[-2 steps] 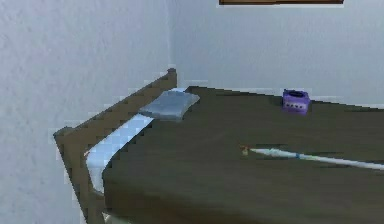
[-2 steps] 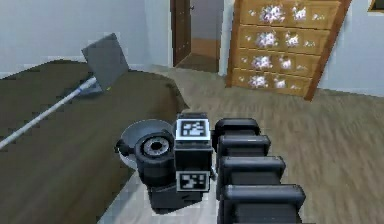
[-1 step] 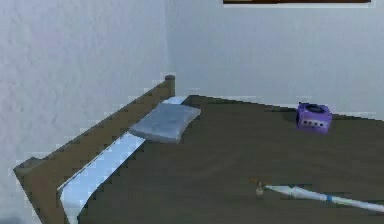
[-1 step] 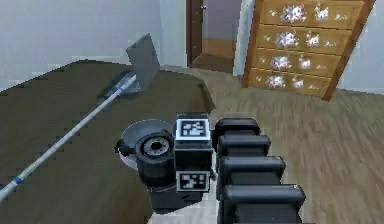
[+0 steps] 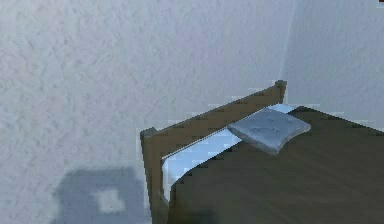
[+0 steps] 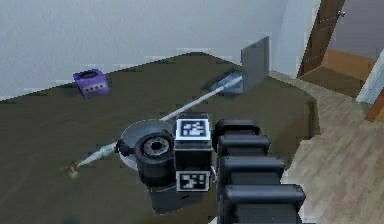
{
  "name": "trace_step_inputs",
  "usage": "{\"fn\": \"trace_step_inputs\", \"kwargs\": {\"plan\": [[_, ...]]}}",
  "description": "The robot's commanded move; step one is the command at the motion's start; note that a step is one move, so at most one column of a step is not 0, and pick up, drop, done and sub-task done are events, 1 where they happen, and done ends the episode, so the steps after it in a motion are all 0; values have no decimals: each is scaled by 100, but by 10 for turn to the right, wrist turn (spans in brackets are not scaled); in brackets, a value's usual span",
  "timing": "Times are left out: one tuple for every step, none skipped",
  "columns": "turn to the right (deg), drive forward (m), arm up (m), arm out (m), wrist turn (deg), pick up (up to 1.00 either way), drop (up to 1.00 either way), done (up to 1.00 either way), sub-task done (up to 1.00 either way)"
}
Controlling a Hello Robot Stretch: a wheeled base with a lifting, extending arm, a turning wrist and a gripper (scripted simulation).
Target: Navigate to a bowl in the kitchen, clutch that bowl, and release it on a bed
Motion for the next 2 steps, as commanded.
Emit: {"fn": "trace_step_inputs", "kwargs": {"plan": [[0, 0, 0, 44, 0, 0, 0, 0, 0], [0, 0, 0, 0, -450, 0, 0, 0, 0]]}}
